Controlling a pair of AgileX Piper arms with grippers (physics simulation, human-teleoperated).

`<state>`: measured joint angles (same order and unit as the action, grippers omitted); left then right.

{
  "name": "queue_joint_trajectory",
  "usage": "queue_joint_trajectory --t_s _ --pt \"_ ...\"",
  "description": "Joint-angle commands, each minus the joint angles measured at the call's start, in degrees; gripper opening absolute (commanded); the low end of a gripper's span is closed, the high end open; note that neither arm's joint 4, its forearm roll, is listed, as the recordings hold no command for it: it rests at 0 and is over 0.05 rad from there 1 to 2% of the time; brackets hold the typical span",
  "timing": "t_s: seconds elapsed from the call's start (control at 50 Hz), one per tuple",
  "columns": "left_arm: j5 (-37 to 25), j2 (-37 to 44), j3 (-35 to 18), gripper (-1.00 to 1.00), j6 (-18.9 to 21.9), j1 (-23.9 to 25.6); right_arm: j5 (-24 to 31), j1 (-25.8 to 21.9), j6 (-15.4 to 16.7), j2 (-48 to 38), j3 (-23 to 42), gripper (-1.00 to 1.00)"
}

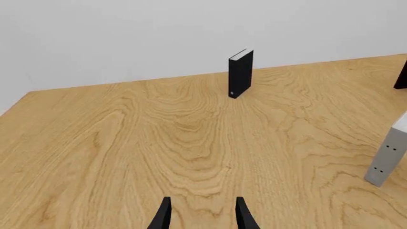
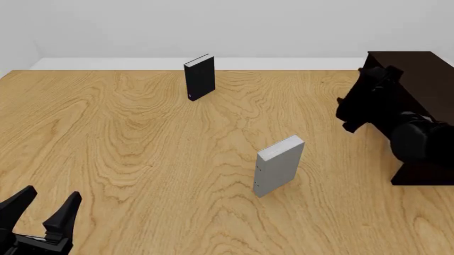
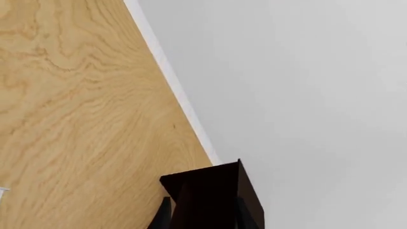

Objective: Pick up the book on the right and place it on the cabinet shelf.

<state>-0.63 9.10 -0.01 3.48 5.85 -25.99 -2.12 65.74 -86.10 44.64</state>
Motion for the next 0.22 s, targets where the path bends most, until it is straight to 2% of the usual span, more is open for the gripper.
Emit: queue_joint_trajectory --t_s 0.02,0.22 --pt "0.07 0.14 0.0 1.0 0.3 0.09 1.46 -1.4 -1.57 3.59 -1.46 1.0" --pt "0.37 0.35 0.0 1.0 0.35 0.1 2.54 -1.76 -2.88 7.79 -3.73 1.0"
